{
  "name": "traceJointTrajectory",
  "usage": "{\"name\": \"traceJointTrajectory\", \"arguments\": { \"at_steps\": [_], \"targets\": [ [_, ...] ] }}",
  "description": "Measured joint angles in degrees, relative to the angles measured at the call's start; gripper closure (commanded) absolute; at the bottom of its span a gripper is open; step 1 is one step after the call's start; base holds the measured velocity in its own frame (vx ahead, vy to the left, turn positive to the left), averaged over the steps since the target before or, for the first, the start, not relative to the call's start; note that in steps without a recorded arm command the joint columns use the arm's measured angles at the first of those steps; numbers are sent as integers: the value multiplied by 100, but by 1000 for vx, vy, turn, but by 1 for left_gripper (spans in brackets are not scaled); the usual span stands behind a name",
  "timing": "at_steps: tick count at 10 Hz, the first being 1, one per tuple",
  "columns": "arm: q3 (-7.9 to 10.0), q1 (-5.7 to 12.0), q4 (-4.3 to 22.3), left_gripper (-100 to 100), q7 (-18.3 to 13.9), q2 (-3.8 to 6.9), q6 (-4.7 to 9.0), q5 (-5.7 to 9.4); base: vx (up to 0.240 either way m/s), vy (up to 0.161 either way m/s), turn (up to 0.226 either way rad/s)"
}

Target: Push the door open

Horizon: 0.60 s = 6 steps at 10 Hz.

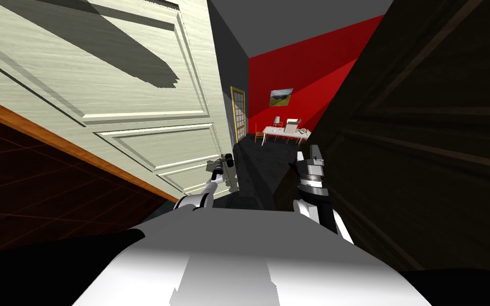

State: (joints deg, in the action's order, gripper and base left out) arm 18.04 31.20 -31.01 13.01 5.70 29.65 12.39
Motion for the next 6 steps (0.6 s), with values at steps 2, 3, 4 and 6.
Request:
{"name": "traceJointTrajectory", "arguments": {
  "at_steps": [2,3,4,6],
  "targets": [
    [16,43,123,100,46,-37,54,1,55,4,15],
    [34,-53,-117,100,95,-86,-42,1,88,-9,133],
    [25,-43,-109,100,116,-108,-55,-3,119,-6,172],
    [40,-24,-106,100,173,-169,-67,0,126,7,127]
  ]
}}
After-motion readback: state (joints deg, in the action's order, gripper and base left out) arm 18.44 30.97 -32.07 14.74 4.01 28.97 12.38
